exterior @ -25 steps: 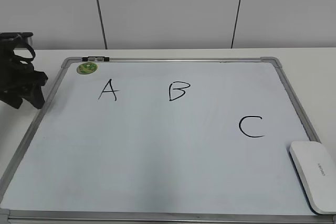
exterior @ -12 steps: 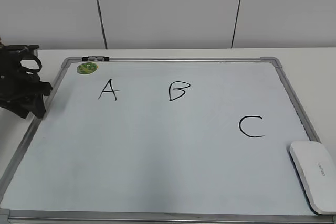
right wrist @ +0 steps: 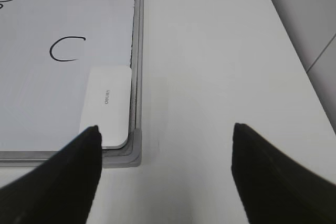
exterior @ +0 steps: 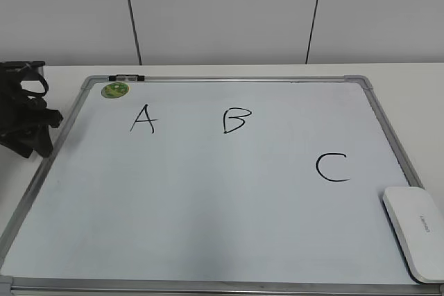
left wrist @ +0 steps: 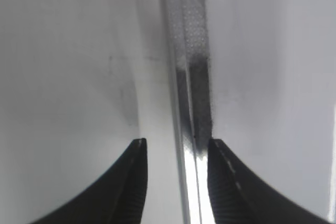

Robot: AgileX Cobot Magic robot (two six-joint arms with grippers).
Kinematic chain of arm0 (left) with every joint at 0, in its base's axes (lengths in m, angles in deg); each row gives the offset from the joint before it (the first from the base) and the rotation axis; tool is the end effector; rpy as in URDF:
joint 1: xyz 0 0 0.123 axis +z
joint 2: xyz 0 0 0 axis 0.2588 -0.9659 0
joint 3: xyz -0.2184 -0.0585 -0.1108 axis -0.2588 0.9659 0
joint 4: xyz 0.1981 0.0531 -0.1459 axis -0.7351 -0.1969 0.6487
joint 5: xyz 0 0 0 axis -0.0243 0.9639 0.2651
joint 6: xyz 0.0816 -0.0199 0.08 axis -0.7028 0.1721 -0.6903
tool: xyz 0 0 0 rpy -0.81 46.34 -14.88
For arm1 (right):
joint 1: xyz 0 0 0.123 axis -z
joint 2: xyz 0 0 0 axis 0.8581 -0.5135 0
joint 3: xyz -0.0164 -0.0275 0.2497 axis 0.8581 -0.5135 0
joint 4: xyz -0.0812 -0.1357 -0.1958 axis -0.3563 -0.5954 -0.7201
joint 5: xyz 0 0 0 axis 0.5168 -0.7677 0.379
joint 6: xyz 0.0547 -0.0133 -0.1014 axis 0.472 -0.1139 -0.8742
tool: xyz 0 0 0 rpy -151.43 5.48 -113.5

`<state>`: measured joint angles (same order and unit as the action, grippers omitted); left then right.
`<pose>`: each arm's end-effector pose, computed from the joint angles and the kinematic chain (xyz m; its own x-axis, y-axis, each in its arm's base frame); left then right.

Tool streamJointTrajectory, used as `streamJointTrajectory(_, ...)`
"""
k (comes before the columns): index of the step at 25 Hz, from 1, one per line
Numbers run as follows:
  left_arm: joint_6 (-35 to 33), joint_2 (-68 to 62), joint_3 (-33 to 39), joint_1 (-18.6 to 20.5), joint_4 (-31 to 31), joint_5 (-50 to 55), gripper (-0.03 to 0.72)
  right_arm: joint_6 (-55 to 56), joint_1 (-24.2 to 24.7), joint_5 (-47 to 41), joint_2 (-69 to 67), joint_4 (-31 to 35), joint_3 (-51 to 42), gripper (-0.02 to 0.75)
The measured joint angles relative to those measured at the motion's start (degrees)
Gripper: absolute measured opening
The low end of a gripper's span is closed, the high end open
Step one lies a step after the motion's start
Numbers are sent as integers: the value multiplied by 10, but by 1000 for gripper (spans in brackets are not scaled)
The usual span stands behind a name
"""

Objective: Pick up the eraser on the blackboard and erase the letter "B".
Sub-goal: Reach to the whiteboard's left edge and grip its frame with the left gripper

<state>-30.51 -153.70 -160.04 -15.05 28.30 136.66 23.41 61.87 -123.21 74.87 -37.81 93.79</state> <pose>0.3885 -0.0123 0.0857 -0.9893 0.0529 -0.1358 0.0663 0.9932 -0.0955 0.0434 -0.0108 0.2596 -0.5137 -0.0782 -0.8544 0.0595 0.9902 -0.1264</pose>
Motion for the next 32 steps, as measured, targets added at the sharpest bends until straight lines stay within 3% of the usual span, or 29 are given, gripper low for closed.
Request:
streamJointTrajectory(17, -8, -17, -1, 2, 23, -2, 231, 0, 0, 0, 0, 0, 0, 591)
streamJointTrajectory(24, -8, -17, -1, 2, 26, -8, 128, 0, 0, 0, 0, 0, 0, 591)
streamJointTrajectory(28, -8, -17, -1, 2, 33, -10, 24, 0, 0, 0, 0, 0, 0, 591)
streamJointTrajectory(32, -7, -17, -1, 3, 39, -10, 12, 0, 0, 0, 0, 0, 0, 591)
